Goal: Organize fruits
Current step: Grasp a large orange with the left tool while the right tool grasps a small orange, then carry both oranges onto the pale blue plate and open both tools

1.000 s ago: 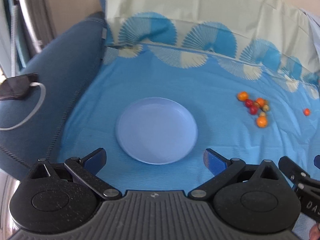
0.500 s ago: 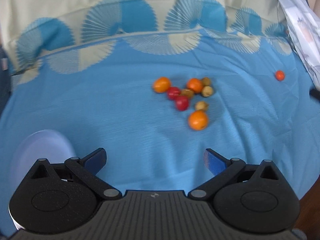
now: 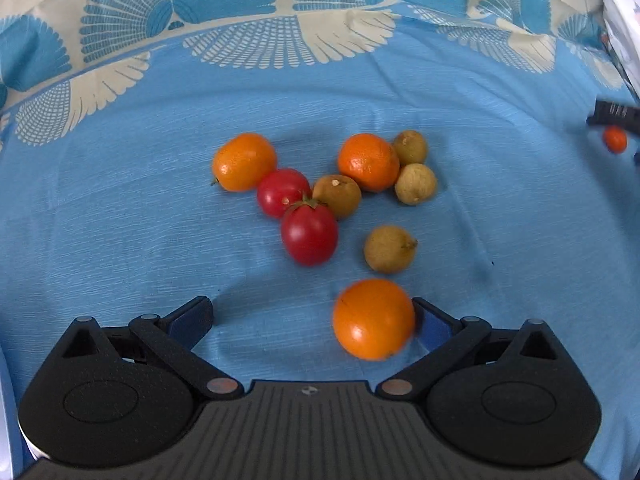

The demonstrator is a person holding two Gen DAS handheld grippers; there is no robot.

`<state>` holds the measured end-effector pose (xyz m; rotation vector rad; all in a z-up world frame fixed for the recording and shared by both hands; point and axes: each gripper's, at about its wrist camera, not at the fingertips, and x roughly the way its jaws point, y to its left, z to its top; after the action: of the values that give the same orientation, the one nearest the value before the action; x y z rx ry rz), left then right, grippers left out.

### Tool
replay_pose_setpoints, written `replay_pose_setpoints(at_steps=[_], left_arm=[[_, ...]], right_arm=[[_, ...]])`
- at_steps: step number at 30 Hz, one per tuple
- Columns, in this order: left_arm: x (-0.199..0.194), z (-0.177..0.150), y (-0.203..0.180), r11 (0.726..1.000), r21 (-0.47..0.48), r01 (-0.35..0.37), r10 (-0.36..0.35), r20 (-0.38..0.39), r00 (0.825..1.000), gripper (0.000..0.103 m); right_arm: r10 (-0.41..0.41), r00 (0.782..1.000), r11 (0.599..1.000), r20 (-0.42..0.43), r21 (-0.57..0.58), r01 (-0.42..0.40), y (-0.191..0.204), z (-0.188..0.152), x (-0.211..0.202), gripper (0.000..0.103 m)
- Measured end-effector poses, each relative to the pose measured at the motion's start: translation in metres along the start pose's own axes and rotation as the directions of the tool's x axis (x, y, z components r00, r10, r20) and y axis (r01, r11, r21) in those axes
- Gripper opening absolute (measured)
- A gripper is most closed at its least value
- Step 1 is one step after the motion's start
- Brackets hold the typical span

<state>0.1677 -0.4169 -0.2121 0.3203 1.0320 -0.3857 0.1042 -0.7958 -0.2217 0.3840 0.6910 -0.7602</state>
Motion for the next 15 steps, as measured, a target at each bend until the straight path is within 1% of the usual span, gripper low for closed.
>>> replay_pose_setpoints(at_steps=[1, 2, 3, 4, 5, 6, 7, 8, 10, 12, 14, 15], left_arm=[[0.000, 0.001, 0.001, 1.000, -0.005, 0.003, -0.003, -0.006, 1.000, 0.103], [0.000, 0.003, 0.003, 1.000, -0.005, 0.004, -0.004, -0.011, 1.000, 0.103], [-0.001, 0.003, 0.004, 1.000, -0.005, -0.001, 0.001, -0.012, 1.000, 0.103], [-0.006, 0.002, 0.006, 1.000, -0.013, 0.004, -0.004, -0.001, 1.000, 0.096], [-0.010, 0.002, 0.008, 0.999, -0.025, 0.033, -0.032, 0.012, 0.999, 0.081], [-0.014, 0.002, 0.009, 0.998, -0.030, 0.052, -0.052, 0.014, 0.999, 0.074], [-0.019, 0.002, 0.009, 0.998, -0.025, 0.062, -0.062, 0.017, 0.998, 0.056], [-0.022, 0.002, 0.008, 0.996, -0.017, 0.084, -0.083, 0.018, 0.996, 0.041], [-0.027, 0.001, 0.007, 0.996, -0.009, 0.084, -0.084, 0.013, 0.996, 0.041], [-0.032, -0.001, 0.008, 0.996, -0.010, 0.083, -0.083, 0.015, 0.996, 0.041], [-0.043, -0.002, 0.011, 0.997, -0.017, 0.080, -0.079, 0.030, 0.996, 0.041], [-0.051, -0.002, 0.014, 0.997, -0.022, 0.078, -0.077, 0.038, 0.996, 0.041]], right_arm=[[-0.007, 1.000, 1.000, -0.005, -0.014, 0.007, 0.001, -0.004, 0.007, 0.103], [-0.014, 0.999, 0.999, 0.043, -0.050, 0.016, 0.005, -0.009, 0.005, 0.102], [-0.020, 0.998, 0.997, 0.056, -0.068, 0.024, 0.008, -0.012, 0.005, 0.102], [-0.016, 0.997, 0.998, 0.071, -0.061, 0.020, 0.007, -0.014, 0.004, 0.102], [-0.010, 0.997, 0.998, 0.079, -0.054, 0.014, 0.007, -0.015, 0.002, 0.092], [-0.015, 0.995, 0.998, 0.101, -0.058, 0.021, 0.008, -0.016, -0.002, 0.081], [-0.028, 0.993, 0.997, 0.111, -0.072, 0.036, 0.009, -0.017, -0.006, 0.044], [-0.034, 0.994, 0.996, 0.104, -0.077, 0.042, 0.011, -0.017, -0.008, 0.037], [-0.002, 0.996, 0.998, 0.093, -0.063, 0.007, 0.009, -0.017, -0.015, 0.037], [0.001, 0.996, 0.998, 0.091, -0.063, 0.004, 0.010, -0.018, -0.023, 0.037], [0.009, 0.994, 0.998, 0.108, -0.066, -0.002, 0.013, -0.017, -0.044, 0.036], [0.031, 0.992, 0.997, 0.122, -0.069, -0.022, 0.016, -0.017, -0.056, 0.036]])
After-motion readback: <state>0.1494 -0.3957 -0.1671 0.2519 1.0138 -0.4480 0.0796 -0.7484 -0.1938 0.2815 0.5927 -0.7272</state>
